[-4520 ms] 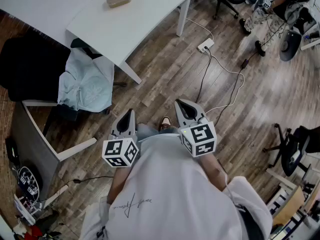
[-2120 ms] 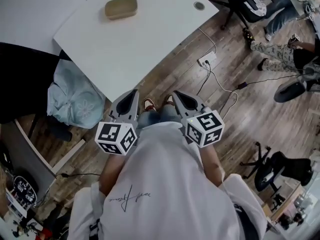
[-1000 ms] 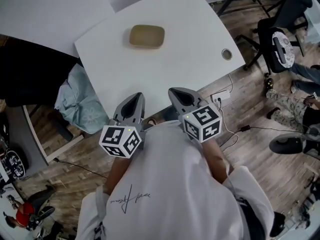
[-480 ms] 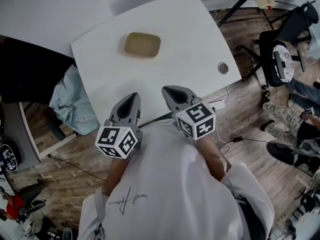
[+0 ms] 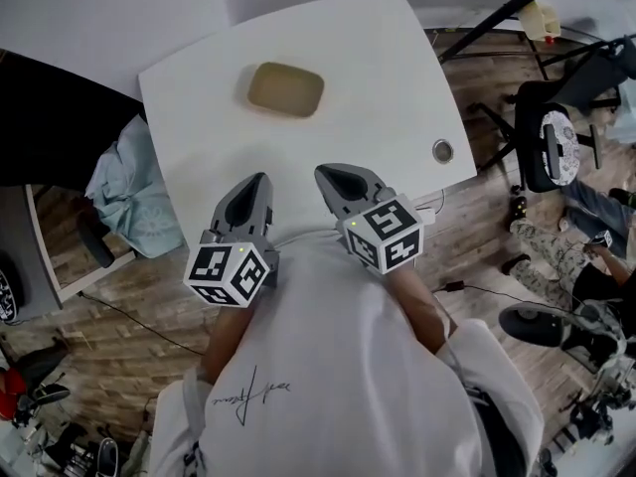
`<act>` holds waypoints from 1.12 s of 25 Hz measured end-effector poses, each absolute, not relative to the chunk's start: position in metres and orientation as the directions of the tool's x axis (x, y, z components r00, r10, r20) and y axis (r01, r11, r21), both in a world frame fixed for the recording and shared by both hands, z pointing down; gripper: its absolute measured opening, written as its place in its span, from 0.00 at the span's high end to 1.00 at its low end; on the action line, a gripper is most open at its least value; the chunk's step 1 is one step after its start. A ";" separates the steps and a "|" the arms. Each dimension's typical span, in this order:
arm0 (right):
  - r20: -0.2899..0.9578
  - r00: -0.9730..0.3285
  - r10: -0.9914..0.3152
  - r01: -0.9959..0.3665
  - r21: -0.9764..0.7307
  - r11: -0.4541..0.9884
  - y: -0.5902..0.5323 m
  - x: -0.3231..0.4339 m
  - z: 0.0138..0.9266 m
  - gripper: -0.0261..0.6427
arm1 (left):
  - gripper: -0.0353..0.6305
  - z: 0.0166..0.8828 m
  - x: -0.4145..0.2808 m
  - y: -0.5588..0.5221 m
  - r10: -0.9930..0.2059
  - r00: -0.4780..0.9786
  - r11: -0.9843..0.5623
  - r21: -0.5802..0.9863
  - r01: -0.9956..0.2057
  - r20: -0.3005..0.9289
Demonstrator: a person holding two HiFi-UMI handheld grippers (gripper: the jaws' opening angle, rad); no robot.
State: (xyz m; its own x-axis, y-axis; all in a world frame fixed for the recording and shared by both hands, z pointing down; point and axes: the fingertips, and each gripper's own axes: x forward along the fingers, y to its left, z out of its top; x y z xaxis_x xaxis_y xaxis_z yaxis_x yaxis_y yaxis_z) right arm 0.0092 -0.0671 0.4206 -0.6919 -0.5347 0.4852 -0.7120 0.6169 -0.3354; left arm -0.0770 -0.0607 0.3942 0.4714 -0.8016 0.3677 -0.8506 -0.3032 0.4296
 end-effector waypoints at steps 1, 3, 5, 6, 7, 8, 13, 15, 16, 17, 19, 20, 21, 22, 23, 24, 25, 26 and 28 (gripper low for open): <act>0.478 -0.700 -0.531 -0.705 -0.348 0.618 -0.071 0.007 0.420 0.95 | 0.94 0.393 -0.081 -0.065 -0.818 0.450 -0.283 0.430 -0.857 0.358; 0.460 -0.715 -0.526 -0.695 -0.384 0.608 -0.077 0.005 0.420 0.95 | 0.94 0.393 -0.083 -0.072 -0.828 0.437 -0.271 0.433 -0.860 0.350; 0.450 -0.720 -0.529 -0.691 -0.399 0.602 -0.082 0.005 0.421 0.95 | 0.94 0.393 -0.079 -0.076 -0.822 0.450 -0.283 0.435 -0.855 0.349; 0.446 -0.721 -0.530 -0.690 -0.398 0.605 -0.086 0.005 0.422 0.95 | 0.94 0.393 -0.076 -0.078 -0.818 0.458 -0.291 0.434 -0.852 0.349; 0.443 -0.724 -0.529 -0.687 -0.397 0.608 -0.089 0.005 0.422 0.95 | 0.94 0.393 -0.074 -0.080 -0.815 0.462 -0.297 0.432 -0.851 0.350; 0.437 -0.729 -0.527 -0.682 -0.402 0.611 -0.092 0.004 0.423 0.95 | 0.94 0.393 -0.073 -0.082 -0.816 0.460 -0.297 0.429 -0.853 0.350; 0.399 -0.759 -0.515 -0.651 -0.445 0.614 -0.103 -0.001 0.431 0.95 | 0.94 0.393 -0.084 -0.090 -0.841 0.414 -0.256 0.417 -0.872 0.349; 0.397 -0.761 -0.513 -0.649 -0.456 0.609 -0.106 -0.002 0.436 0.95 | 0.94 0.395 -0.085 -0.092 -0.838 0.415 -0.256 0.416 -0.872 0.354; 0.397 -0.760 -0.514 -0.649 -0.459 0.606 -0.108 -0.002 0.439 0.95 | 0.94 0.396 -0.085 -0.092 -0.836 0.417 -0.258 0.414 -0.873 0.358; 0.396 -0.759 -0.516 -0.651 -0.463 0.601 -0.110 -0.001 0.441 0.95 | 0.94 0.396 -0.085 -0.092 -0.833 0.418 -0.259 0.412 -0.873 0.363; 0.388 -0.758 -0.525 -0.652 -0.476 0.590 -0.115 0.001 0.443 0.95 | 0.94 0.397 -0.083 -0.091 -0.826 0.424 -0.264 0.410 -0.873 0.371; 0.382 -0.758 -0.528 -0.651 -0.485 0.583 -0.117 0.002 0.445 0.95 | 0.94 0.398 -0.082 -0.090 -0.823 0.427 -0.266 0.410 -0.872 0.375; 0.376 -0.760 -0.530 -0.648 -0.496 0.578 -0.120 0.002 0.446 0.95 | 0.94 0.399 -0.082 -0.090 -0.820 0.430 -0.268 0.410 -0.872 0.378; 0.371 -0.763 -0.530 -0.644 -0.507 0.572 -0.123 0.002 0.448 0.95 | 0.94 0.400 -0.082 -0.089 -0.817 0.431 -0.269 0.409 -0.872 0.382; 0.367 -0.765 -0.529 -0.640 -0.518 0.567 -0.124 0.002 0.450 0.94 | 0.94 0.400 -0.082 -0.088 -0.815 0.431 -0.269 0.407 -0.873 0.386; 0.365 -0.767 -0.527 -0.637 -0.528 0.561 -0.125 0.002 0.453 0.94 | 0.94 0.401 -0.082 -0.087 -0.813 0.431 -0.268 0.405 -0.874 0.391; 0.366 -0.767 -0.527 -0.636 -0.537 0.554 -0.126 0.002 0.456 0.94 | 0.94 0.401 -0.082 -0.085 -0.812 0.429 -0.267 0.403 -0.876 0.396; 0.367 -0.767 -0.527 -0.636 -0.544 0.547 -0.126 0.003 0.459 0.94 | 0.94 0.402 -0.083 -0.084 -0.811 0.428 -0.265 0.400 -0.877 0.400; 0.371 -0.764 -0.529 -0.638 -0.557 0.531 -0.128 0.005 0.465 0.94 | 0.94 0.402 -0.083 -0.083 -0.809 0.423 -0.260 0.398 -0.880 0.407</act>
